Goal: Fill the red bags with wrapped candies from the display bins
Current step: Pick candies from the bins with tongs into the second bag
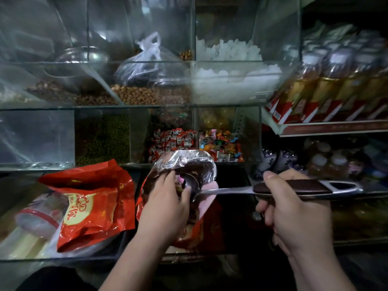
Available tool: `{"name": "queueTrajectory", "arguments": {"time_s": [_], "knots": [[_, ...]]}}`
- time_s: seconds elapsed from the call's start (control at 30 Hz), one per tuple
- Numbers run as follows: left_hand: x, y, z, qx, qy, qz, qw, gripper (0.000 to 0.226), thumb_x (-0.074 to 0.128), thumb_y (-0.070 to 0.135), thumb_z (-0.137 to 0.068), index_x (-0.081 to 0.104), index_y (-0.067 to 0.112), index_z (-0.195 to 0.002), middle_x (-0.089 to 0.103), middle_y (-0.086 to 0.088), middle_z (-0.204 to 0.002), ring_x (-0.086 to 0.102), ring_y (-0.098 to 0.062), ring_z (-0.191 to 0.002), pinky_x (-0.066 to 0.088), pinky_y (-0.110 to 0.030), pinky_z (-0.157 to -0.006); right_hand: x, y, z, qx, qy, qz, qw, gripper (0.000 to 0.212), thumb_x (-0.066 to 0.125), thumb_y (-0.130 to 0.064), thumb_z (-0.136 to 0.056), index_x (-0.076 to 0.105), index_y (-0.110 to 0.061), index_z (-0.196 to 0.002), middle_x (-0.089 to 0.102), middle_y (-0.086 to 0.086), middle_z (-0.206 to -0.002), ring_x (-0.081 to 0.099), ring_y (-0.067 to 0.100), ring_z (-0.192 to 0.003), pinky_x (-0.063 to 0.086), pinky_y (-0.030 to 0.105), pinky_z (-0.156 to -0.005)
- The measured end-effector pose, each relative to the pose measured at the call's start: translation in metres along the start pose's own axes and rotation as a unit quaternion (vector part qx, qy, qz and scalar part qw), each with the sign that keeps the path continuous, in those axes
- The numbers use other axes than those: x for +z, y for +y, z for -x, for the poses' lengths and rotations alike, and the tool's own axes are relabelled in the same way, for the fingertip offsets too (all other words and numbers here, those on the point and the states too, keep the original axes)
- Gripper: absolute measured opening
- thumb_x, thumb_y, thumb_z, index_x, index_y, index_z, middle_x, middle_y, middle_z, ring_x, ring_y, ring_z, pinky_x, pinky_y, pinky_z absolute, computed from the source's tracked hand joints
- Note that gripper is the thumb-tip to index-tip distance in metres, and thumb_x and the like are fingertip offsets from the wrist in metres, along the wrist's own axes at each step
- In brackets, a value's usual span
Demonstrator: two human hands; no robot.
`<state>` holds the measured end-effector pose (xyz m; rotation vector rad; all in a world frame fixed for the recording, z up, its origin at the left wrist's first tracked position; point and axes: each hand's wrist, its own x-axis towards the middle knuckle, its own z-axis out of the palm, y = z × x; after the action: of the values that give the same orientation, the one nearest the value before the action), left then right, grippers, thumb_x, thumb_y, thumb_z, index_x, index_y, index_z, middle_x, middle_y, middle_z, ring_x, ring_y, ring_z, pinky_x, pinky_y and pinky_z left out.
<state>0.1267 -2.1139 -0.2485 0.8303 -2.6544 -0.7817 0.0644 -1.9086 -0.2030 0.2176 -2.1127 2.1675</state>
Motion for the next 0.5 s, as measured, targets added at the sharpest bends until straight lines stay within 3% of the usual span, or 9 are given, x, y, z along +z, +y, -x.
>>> {"name": "queueTrajectory", "arguments": {"time_s": [0.13, 0.27, 0.37, 0.5], "knots": [[0.002, -0.009, 0.004, 0.020, 0.036, 0.004, 0.999, 0.053, 0.050, 0.044, -0.099, 0.044, 0.018, -0.145, 0.040, 0.000, -0.153, 0.035, -0.014, -0.140, 0.033, -0.032, -0.112, 0.004, -0.008, 0.010, 0.048, -0.084, -0.037, 0.995, 0.034, 0.067, -0.052, -0.073, 0.073, -0.018, -0.076, 0.063, 0.013, -0.051, 0.053, 0.017, -0.035, 0.036, 0.019, -0.034], [0.004, -0.017, 0.011, 0.012, 0.038, 0.001, 0.999, 0.055, 0.051, 0.043, -0.099, 0.043, 0.016, -0.147, 0.042, -0.003, -0.152, 0.036, -0.018, -0.141, 0.033, -0.035, -0.113, 0.006, -0.020, 0.014, 0.130, -0.177, -0.092, 0.971, 0.020, 0.067, -0.036, -0.079, 0.080, -0.022, -0.081, 0.070, 0.017, -0.061, 0.066, 0.026, -0.046, 0.052, 0.029, -0.042], [0.003, -0.014, 0.016, 0.027, 0.045, 0.022, 0.998, 0.058, 0.045, 0.048, -0.099, 0.038, 0.020, -0.150, 0.036, -0.001, -0.156, 0.033, -0.017, -0.143, 0.032, -0.036, -0.114, 0.005, -0.029, 0.018, 0.099, -0.178, -0.091, 0.975, 0.019, 0.066, -0.033, -0.080, 0.079, -0.019, -0.078, 0.068, 0.014, -0.060, 0.065, 0.025, -0.045, 0.053, 0.030, -0.044], [-0.009, 0.002, 0.015, 0.106, 0.100, 0.027, 0.989, 0.063, 0.036, 0.049, -0.098, 0.039, 0.015, -0.151, 0.029, 0.001, -0.161, 0.016, -0.011, -0.150, 0.012, -0.031, -0.121, 0.000, -0.046, 0.022, 0.072, -0.129, -0.130, 0.980, 0.021, 0.070, -0.034, -0.073, 0.078, -0.014, -0.078, 0.063, 0.014, -0.055, 0.056, 0.023, -0.037, 0.045, 0.027, -0.038]]}}
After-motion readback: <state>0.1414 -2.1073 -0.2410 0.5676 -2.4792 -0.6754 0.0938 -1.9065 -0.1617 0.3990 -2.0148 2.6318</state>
